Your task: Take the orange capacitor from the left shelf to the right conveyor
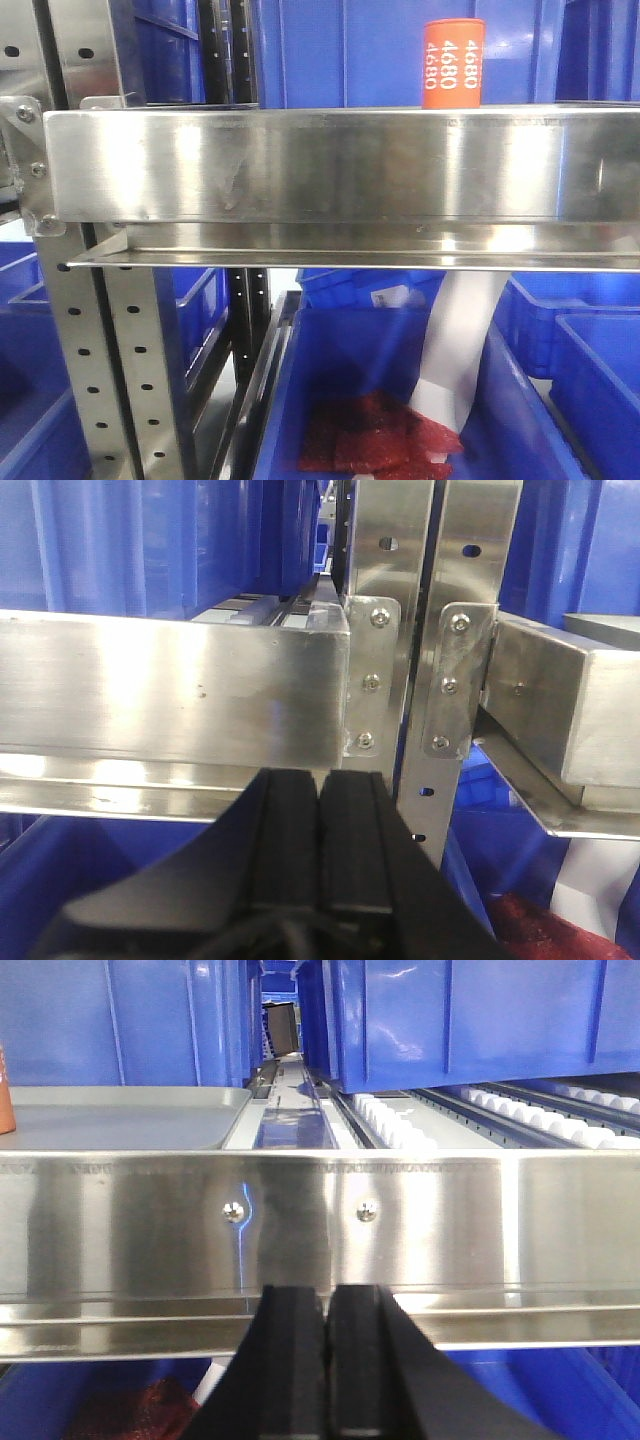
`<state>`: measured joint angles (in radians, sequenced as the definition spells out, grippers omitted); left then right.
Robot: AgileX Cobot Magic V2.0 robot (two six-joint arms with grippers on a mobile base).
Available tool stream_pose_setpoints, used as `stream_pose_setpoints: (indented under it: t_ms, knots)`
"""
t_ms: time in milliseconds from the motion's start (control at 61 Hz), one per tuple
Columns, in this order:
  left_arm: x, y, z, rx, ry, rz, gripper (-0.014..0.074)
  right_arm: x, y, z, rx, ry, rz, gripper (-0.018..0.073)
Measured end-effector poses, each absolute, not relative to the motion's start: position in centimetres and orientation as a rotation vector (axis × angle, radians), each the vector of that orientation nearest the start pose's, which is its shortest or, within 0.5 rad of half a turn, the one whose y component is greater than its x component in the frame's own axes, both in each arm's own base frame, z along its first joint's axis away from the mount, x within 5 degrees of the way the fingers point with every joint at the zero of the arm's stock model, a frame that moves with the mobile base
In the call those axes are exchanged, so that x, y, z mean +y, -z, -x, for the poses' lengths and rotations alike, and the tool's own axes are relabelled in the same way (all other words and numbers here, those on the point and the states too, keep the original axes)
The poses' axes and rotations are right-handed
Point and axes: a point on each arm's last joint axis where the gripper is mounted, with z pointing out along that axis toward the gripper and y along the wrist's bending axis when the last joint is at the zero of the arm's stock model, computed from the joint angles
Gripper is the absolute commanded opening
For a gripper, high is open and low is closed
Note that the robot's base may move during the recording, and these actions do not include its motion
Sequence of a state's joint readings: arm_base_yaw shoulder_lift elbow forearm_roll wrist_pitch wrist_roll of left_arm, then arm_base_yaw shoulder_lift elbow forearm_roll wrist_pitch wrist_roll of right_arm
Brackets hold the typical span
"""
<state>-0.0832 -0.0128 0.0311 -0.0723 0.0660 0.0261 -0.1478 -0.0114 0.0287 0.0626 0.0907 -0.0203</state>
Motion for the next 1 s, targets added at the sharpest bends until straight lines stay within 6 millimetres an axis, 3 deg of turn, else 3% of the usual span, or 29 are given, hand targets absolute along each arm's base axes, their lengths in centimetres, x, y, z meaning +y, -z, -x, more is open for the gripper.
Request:
stream_pose_setpoints:
  t_ms: [999]
  knots:
    - [-0.52, -19.74, -5.65, 1.568, 0.105, -0.033, -0.0127, -0.80, -19.83, -5.62, 1.558, 0.080, -0.145, 0.0054]
